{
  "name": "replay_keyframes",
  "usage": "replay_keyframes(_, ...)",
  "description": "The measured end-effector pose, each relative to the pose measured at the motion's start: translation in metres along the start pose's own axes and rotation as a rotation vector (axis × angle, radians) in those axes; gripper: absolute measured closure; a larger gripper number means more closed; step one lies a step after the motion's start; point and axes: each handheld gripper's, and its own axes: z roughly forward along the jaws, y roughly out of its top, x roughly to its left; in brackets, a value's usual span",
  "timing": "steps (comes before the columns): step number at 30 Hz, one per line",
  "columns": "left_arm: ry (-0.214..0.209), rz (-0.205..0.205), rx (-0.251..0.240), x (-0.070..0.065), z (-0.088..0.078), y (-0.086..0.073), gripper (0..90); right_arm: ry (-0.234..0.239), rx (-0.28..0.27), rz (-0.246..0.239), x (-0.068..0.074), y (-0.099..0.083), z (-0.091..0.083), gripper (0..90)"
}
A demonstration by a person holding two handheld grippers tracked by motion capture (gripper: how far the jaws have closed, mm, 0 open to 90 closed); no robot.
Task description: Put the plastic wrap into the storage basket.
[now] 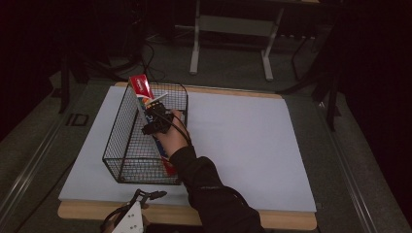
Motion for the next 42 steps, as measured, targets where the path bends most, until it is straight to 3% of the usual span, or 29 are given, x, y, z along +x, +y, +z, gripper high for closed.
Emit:
replay_keyframes(1, 0.000, -0.001, -0.001, 0.000, 0.000, 0.000, 1.8, 0.028, 0.006, 0.007, -0.003, 0.000, 0.000, 28.7)
replay_keyframes(2, -0.001, -0.002, 0.001, 0.000, 0.000, 0.000, 1.8, 0.054, 0.000, 0.007, -0.003, 0.000, -0.001, 28.6)
replay_keyframes(7, -0.002, -0.001, 0.003, 0.000, 0.001, 0.000, 1.8, 0.051, -0.056, 0.003, -0.002, 0.001, -0.011, 28.1)
replay_keyframes(13, -0.003, -0.001, 0.008, 0.000, 0.001, -0.001, 1.8, 0.089, -0.099, 0.000, -0.012, 0.000, -0.026, 18.2)
replay_keyframes(16, -0.002, 0.000, 0.010, 0.000, 0.001, -0.001, 1.8, 0.110, -0.121, -0.031, -0.016, -0.003, -0.036, 14.2)
replay_keyframes(20, 0.000, -0.001, 0.012, 0.000, 0.002, -0.001, 1.8, 0.103, -0.182, -0.069, -0.025, -0.009, -0.052, 14.1)
replay_keyframes(25, -0.006, 0.002, 0.023, -0.001, 0.003, -0.002, 1.8, 0.114, -0.201, -0.086, -0.042, -0.021, -0.067, 13.4)
replay_keyframes(42, -0.002, -0.006, 0.027, 0.000, 0.005, -0.003, 1.8, 0.091, -0.228, -0.025, -0.096, -0.081, -0.099, 13.0)
